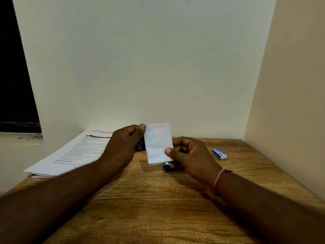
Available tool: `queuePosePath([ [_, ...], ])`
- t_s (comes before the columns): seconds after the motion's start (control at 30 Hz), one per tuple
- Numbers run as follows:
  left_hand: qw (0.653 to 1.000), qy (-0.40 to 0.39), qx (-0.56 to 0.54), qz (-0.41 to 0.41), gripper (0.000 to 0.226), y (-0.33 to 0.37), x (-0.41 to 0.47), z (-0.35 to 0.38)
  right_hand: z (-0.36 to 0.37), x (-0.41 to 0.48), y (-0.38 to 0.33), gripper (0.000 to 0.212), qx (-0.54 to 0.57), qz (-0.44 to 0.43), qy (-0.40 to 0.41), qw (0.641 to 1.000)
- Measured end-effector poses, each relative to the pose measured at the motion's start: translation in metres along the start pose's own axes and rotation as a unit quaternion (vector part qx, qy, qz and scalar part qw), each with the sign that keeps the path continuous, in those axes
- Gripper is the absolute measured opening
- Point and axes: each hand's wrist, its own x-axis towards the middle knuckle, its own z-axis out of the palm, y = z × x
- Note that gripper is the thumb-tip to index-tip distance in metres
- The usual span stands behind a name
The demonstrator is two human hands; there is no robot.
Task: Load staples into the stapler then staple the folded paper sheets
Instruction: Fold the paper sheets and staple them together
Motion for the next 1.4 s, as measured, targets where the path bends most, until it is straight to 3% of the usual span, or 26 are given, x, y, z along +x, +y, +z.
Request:
queuePosePath([
  [0.1, 0.995, -0.034, -0.079, -0.042, 0.052, 0.003, -0.002, 0.001, 0.002, 0.002, 0.000, 0.015, 0.107, 0.031, 0.011, 0.994],
  [0.2, 0.989, -0.100, -0.097, -0.047, 0.048, 0.005, -0.006, 0.006, 0.004, -0.001, -0.006, 0.023, 0.243, 0.073, -0.031, 0.967],
  [0.33, 0.983, -0.147, -0.100, -0.041, 0.040, 0.004, -0.011, 0.012, 0.008, -0.007, -0.012, 0.037, 0.297, 0.103, -0.106, 0.943],
  [0.43, 0.983, -0.149, -0.102, -0.032, 0.029, 0.002, -0.012, 0.010, 0.009, -0.010, -0.012, 0.021, 0.265, 0.100, -0.130, 0.950],
  [0.6, 0.987, -0.124, -0.089, -0.042, 0.026, 0.002, -0.005, 0.007, 0.013, -0.009, -0.006, 0.023, 0.179, 0.077, -0.067, 0.979],
  [0.73, 0.997, -0.060, 0.014, -0.042, 0.016, 0.001, -0.002, -0.001, 0.000, 0.004, -0.003, 0.048, 0.204, 0.071, 0.033, 0.976],
  [0.8, 0.997, -0.046, 0.054, -0.033, 0.013, 0.001, -0.003, -0.003, -0.008, 0.006, -0.002, 0.042, 0.139, 0.026, 0.027, 0.990],
  [0.87, 0.997, -0.032, 0.067, -0.027, 0.013, 0.001, -0.002, -0.003, -0.010, 0.004, 0.002, 0.022, -0.015, -0.031, 0.028, 0.999],
  [0.93, 0.995, -0.022, 0.097, -0.015, 0.020, -0.001, 0.001, -0.006, -0.008, 0.007, 0.008, 0.031, -0.140, -0.060, 0.060, 0.986],
  [1.03, 0.990, 0.016, 0.144, 0.003, 0.029, -0.006, 0.016, -0.019, -0.012, 0.011, 0.014, 0.034, -0.224, -0.097, 0.097, 0.965],
  [1.17, 0.972, 0.080, 0.219, -0.005, 0.026, -0.013, 0.046, -0.065, -0.021, 0.010, 0.026, 0.057, -0.371, -0.056, 0.020, 0.927],
  [1.3, 0.945, 0.108, 0.298, -0.080, 0.015, -0.023, 0.065, -0.117, -0.018, 0.019, 0.040, 0.034, -0.419, -0.050, -0.002, 0.907],
  [1.4, 0.916, 0.086, 0.369, -0.133, 0.008, -0.033, 0.069, -0.140, -0.020, 0.025, 0.043, 0.037, -0.418, -0.032, 0.044, 0.907],
])
